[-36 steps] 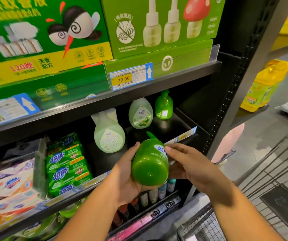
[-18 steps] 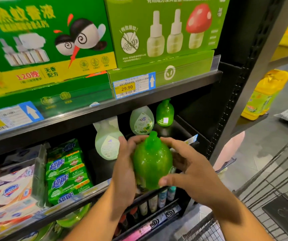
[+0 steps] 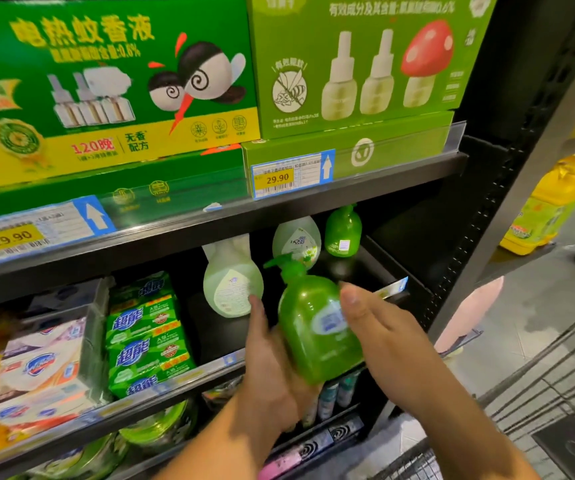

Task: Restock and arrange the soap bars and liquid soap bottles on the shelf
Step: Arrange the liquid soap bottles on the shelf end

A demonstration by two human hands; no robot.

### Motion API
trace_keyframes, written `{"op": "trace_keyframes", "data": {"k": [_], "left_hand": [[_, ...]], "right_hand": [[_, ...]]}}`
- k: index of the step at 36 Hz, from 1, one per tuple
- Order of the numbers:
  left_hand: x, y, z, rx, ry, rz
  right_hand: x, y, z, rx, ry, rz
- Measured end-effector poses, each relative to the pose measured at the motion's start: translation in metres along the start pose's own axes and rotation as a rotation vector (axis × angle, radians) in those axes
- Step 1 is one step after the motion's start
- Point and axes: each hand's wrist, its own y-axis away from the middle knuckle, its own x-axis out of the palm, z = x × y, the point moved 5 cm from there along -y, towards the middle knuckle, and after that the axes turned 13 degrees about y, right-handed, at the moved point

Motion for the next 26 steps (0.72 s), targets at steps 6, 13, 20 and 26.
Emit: {"op": "trace_keyframes", "data": {"k": [6, 13, 20, 26], "left_hand": [[-0.022, -0.006, -0.007, -0.096, 0.173, 0.002], [-0.017, -0.008, -0.031, -0.082, -0.006, -0.099], [0.003, -0.002, -0.035, -0.298, -0.142, 0.111], [0.003, 0.0, -0.05, -0.103, -0.179, 0.148]], "right_hand": [[-0.019, 0.004, 0.005, -0.079, -0.131, -0.121], [0.002, -0.015, -0.021, 0.094, -0.193, 0.049], [0.014, -0.022, -0.058, 0.288, -0.621, 0.283], [0.012, -0.03, -0.085, 0.223, -0.788, 0.254]]}}
